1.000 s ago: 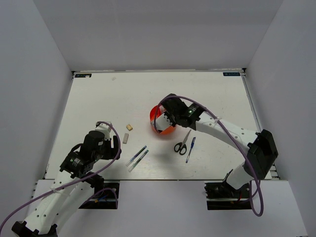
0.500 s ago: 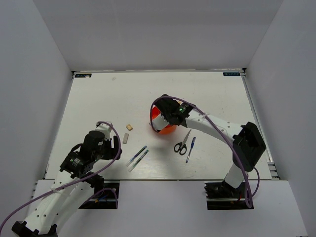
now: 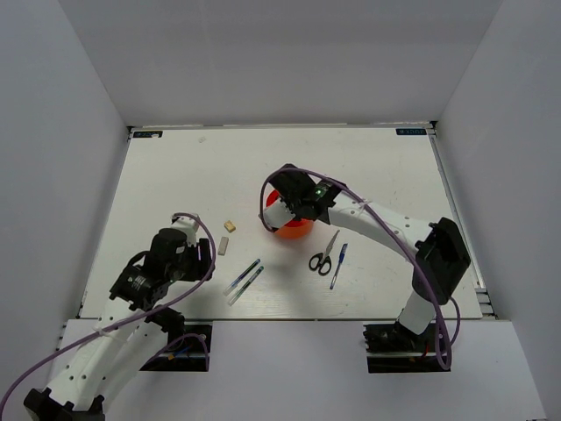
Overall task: Sort the stationery into containers
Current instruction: Place the pen in the storage box, then pick up the stationery from the center of the board, then place the stationery in the storage box, then pick up the stationery from the center of the board.
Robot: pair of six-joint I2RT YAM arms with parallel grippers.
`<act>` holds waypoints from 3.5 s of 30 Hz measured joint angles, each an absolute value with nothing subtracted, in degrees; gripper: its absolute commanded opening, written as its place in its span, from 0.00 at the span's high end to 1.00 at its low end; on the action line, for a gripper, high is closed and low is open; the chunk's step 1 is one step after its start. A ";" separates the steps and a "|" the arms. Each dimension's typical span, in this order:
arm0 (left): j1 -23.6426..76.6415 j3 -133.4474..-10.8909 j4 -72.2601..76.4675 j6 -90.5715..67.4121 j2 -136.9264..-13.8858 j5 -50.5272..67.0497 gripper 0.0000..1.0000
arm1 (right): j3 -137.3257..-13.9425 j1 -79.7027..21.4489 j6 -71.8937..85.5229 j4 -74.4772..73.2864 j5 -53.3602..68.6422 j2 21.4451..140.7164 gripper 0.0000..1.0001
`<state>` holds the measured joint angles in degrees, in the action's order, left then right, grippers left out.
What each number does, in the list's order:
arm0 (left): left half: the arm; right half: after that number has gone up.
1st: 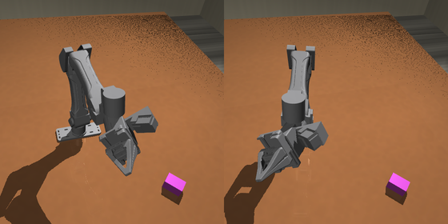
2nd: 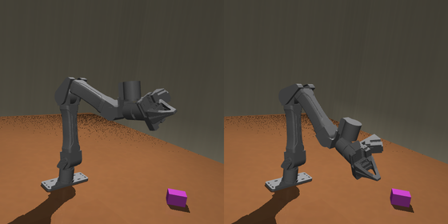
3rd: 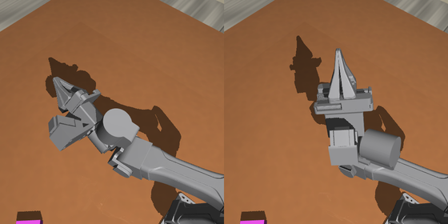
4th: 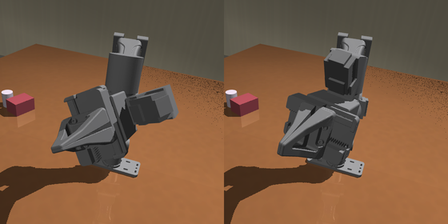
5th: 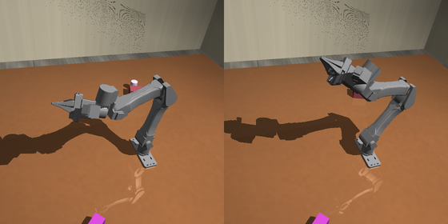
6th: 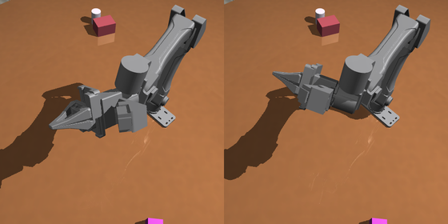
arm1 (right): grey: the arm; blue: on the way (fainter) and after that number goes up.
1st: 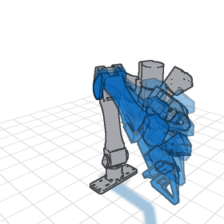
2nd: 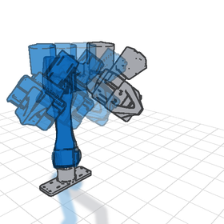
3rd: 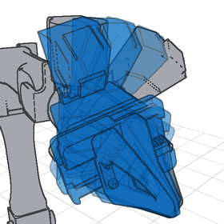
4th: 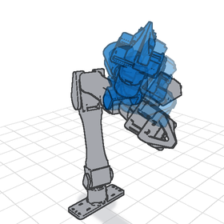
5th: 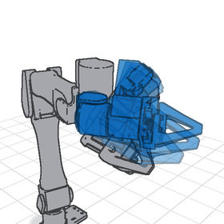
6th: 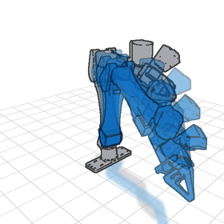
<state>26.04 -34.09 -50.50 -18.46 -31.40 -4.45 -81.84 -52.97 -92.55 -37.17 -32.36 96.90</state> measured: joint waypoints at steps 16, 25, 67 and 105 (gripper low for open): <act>24.16 -45.25 -41.04 -23.44 -67.83 -2.68 0.32 | -76.86 -45.34 -34.57 -44.66 -3.60 82.70 0.43; 24.16 -48.42 -34.35 -20.80 -82.94 -5.56 0.34 | -61.47 -40.93 -22.41 -39.27 8.93 75.53 0.43; 30.39 -82.28 -30.48 -24.29 -101.01 5.58 0.82 | -48.05 -28.60 -11.92 -28.97 20.82 62.89 0.54; 25.23 -61.23 -35.88 -35.46 -90.17 -11.00 0.42 | -47.86 -26.59 -10.98 -28.51 23.33 62.70 0.51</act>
<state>25.23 -61.23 -35.88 -35.46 -90.17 -11.00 -47.86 -26.59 -10.98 -28.51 23.33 62.70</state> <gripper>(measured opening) 0.580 0.491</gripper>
